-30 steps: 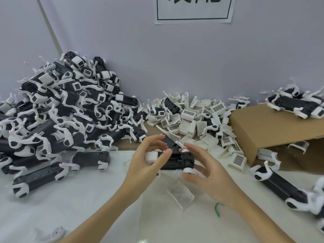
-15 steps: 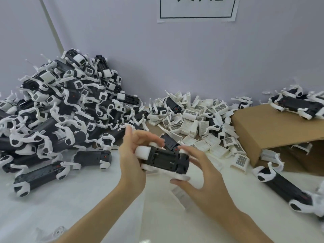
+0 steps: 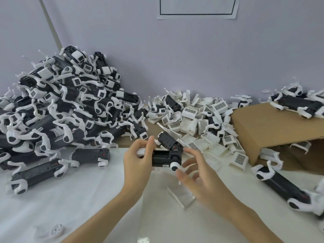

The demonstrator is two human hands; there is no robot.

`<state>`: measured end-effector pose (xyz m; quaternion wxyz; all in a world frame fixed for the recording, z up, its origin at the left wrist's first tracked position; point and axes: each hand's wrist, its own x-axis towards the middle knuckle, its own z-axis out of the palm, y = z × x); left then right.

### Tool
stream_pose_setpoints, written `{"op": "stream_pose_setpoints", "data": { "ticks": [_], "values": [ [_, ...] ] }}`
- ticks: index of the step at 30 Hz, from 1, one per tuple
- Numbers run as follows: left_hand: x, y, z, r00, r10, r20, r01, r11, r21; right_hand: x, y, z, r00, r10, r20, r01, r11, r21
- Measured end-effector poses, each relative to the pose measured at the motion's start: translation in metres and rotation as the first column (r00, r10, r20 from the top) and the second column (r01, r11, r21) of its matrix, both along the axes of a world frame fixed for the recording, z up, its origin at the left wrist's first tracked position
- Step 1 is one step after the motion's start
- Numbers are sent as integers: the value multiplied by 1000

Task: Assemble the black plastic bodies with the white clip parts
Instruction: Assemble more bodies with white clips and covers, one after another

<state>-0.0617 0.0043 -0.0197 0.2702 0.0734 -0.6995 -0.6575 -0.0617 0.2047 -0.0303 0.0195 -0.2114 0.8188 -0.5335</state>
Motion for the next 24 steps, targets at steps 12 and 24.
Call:
{"op": "stream_pose_setpoints", "data": {
  "ticks": [12,24],
  "values": [
    [2,-8,-5,1000,-10,26,10,1000,-15,-20,22,-2,992,-90,-92,116,937,328],
    [15,8,3,1000,-15,-24,18,995,101,-23,26,0,965,-246,-89,245,969,-17]
  ]
}}
